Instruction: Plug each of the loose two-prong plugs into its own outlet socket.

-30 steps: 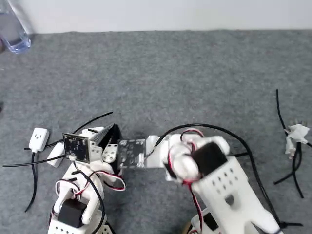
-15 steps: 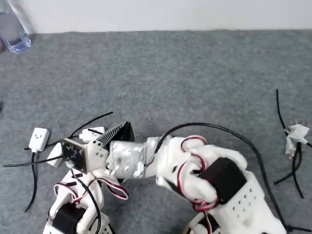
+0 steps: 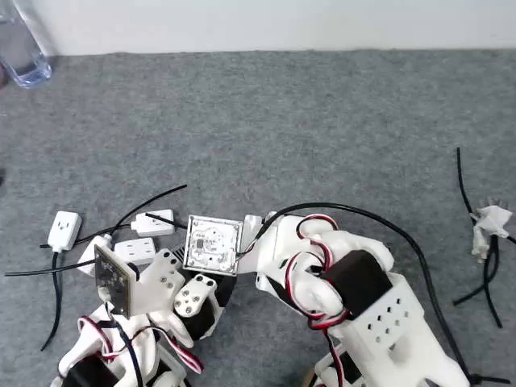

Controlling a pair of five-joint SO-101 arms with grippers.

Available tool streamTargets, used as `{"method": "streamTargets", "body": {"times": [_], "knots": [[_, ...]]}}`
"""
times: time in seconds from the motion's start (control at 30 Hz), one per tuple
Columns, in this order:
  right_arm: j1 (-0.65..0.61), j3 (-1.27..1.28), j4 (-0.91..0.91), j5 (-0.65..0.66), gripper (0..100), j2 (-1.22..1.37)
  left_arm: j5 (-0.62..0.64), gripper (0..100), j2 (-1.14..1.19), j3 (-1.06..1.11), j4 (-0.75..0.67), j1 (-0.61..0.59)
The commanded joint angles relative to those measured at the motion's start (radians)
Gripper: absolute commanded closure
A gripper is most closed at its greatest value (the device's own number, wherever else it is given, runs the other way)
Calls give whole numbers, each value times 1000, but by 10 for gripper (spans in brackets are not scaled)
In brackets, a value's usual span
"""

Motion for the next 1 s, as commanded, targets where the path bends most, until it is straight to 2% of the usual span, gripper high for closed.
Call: {"method": "streamTargets", "body": {"times": [0.0,0.97], "knots": [[-30,-101,28,-18,990,-18,6,988,-12,-33,2,14],[-59,-292,156,-40,990,-19,6,988,-12,-4,11,9]]}}
